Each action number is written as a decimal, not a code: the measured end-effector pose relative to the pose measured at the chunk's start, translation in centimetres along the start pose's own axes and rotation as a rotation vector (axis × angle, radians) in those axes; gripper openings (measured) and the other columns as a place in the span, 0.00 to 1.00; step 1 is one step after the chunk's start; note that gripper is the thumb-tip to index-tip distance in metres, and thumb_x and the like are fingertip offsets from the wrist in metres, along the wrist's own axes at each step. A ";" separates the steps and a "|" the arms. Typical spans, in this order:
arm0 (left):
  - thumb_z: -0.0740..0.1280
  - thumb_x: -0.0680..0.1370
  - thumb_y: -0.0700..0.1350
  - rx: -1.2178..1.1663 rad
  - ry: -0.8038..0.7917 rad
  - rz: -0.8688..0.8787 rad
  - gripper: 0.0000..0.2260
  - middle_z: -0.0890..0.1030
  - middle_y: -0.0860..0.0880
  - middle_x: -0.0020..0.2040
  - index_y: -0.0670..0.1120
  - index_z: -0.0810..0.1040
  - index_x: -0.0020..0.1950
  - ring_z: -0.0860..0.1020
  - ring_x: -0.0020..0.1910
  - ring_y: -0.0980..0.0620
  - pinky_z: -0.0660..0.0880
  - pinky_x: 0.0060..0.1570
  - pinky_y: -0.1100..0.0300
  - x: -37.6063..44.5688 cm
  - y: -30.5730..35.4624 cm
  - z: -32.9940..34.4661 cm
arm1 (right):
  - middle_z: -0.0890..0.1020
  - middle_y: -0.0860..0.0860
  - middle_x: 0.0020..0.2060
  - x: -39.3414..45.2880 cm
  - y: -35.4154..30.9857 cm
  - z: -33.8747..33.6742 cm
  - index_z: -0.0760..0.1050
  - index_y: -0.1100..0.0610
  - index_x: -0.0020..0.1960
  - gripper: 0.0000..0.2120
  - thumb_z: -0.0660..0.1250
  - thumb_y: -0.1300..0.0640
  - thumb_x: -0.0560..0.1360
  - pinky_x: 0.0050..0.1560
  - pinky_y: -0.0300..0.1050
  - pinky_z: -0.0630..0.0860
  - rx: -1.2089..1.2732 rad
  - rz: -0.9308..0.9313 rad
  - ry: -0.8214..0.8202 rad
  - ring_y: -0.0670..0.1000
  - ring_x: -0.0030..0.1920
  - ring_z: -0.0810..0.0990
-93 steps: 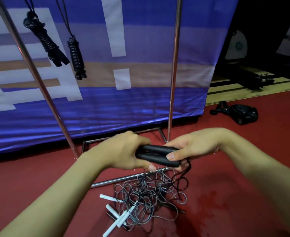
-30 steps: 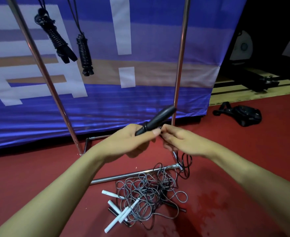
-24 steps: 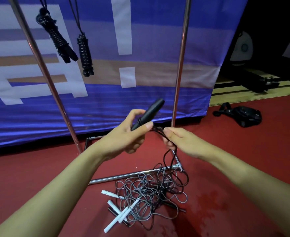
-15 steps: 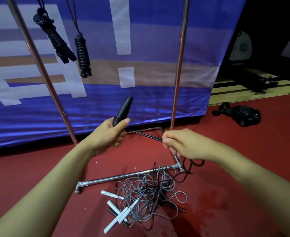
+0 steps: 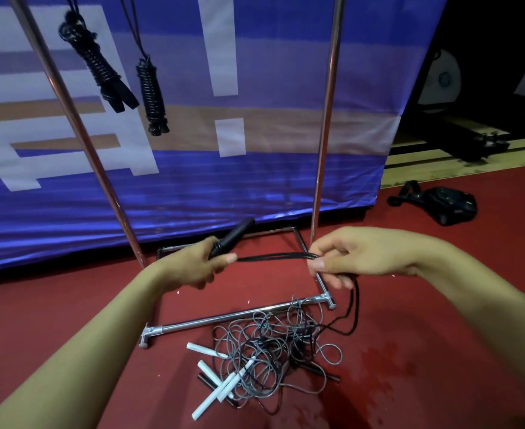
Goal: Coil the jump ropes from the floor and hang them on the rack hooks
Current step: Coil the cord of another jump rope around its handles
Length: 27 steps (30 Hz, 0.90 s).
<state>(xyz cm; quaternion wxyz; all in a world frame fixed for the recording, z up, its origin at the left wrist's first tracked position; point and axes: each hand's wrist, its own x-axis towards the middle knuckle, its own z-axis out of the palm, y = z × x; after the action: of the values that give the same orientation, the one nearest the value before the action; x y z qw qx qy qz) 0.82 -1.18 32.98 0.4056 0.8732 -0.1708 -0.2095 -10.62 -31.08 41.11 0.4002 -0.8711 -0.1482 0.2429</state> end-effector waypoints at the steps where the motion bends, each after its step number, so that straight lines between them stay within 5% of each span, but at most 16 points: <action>1: 0.69 0.82 0.54 0.056 -0.074 -0.013 0.14 0.74 0.48 0.39 0.45 0.71 0.53 0.72 0.29 0.56 0.72 0.28 0.60 -0.1 -0.2 0.1 | 0.81 0.48 0.36 0.1 -0.1 -0.1 0.82 0.55 0.54 0.07 0.65 0.56 0.84 0.41 0.37 0.73 0.047 -0.045 0.047 0.46 0.34 0.76; 3: 0.70 0.80 0.57 0.160 -0.173 -0.003 0.16 0.74 0.48 0.38 0.45 0.73 0.51 0.73 0.30 0.55 0.73 0.29 0.60 -0.3 -0.2 0.5 | 0.81 0.46 0.36 0.2 -0.5 -0.2 0.84 0.54 0.54 0.07 0.67 0.56 0.83 0.43 0.40 0.75 0.101 -0.137 0.140 0.47 0.35 0.77; 7: 0.72 0.75 0.64 0.262 -0.254 0.018 0.23 0.72 0.50 0.32 0.45 0.77 0.52 0.70 0.26 0.51 0.71 0.27 0.60 -0.3 1.1 1.6 | 0.84 0.51 0.39 0.7 -1.5 -0.5 0.84 0.46 0.50 0.08 0.67 0.52 0.83 0.55 0.61 0.78 -0.034 -0.246 0.326 0.60 0.44 0.81; 11: 0.73 0.75 0.65 0.385 -0.288 0.021 0.20 0.71 0.52 0.30 0.49 0.75 0.41 0.70 0.26 0.50 0.69 0.27 0.61 -0.6 2.0 2.8 | 0.83 0.39 0.44 2.1 -1.4 -0.7 0.80 0.41 0.50 0.04 0.67 0.47 0.81 0.56 0.55 0.74 -0.524 -0.255 0.628 0.48 0.51 0.76; 15: 0.72 0.77 0.56 0.407 -0.317 0.057 0.16 0.70 0.55 0.28 0.50 0.74 0.35 0.68 0.28 0.51 0.65 0.32 0.59 -1.0 3.0 3.5 | 0.75 0.43 0.55 2.7 0.0 -2.0 0.82 0.43 0.50 0.08 0.68 0.41 0.76 0.59 0.58 0.64 -0.940 -0.271 0.963 0.55 0.58 0.68; 18: 0.71 0.78 0.52 0.377 -0.394 0.132 0.16 0.69 0.56 0.28 0.54 0.75 0.31 0.67 0.28 0.53 0.63 0.33 0.59 -2.2 4.5 3.5 | 0.77 0.44 0.54 3.8 1.5 -2.8 0.79 0.47 0.50 0.05 0.71 0.48 0.77 0.62 0.60 0.64 -1.088 -0.294 0.974 0.55 0.60 0.68; 22: 0.68 0.80 0.53 0.181 -0.545 0.296 0.13 0.71 0.52 0.29 0.51 0.83 0.38 0.68 0.30 0.49 0.64 0.34 0.57 -4.2 7.5 3.6 | 0.78 0.43 0.60 5.0 4.4 -2.4 0.73 0.45 0.54 0.18 0.72 0.65 0.75 0.64 0.50 0.64 -0.943 -0.191 0.842 0.48 0.67 0.63; 25: 0.64 0.82 0.61 0.068 -0.476 0.401 0.22 0.69 0.52 0.28 0.46 0.83 0.39 0.65 0.27 0.52 0.63 0.31 0.60 -4.9 9.0 3.3 | 0.73 0.45 0.72 6.3 6.6 -1.3 0.75 0.49 0.56 0.07 0.65 0.58 0.80 0.58 0.51 0.65 -0.882 -0.231 0.687 0.52 0.67 0.64; 27: 0.61 0.80 0.66 0.012 -0.409 0.408 0.27 0.70 0.50 0.28 0.45 0.83 0.40 0.65 0.26 0.52 0.63 0.28 0.62 -5.0 9.1 3.2 | 0.78 0.47 0.63 7.3 7.4 -0.4 0.77 0.52 0.54 0.06 0.63 0.57 0.80 0.59 0.51 0.70 -0.808 -0.207 0.515 0.51 0.59 0.67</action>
<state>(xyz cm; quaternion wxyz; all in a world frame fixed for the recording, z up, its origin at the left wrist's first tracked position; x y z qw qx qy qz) -6.20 -6.42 39.33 0.3912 0.7627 -0.4226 -0.2944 -3.84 -32.73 33.40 0.0757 -0.9692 -0.2127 -0.0986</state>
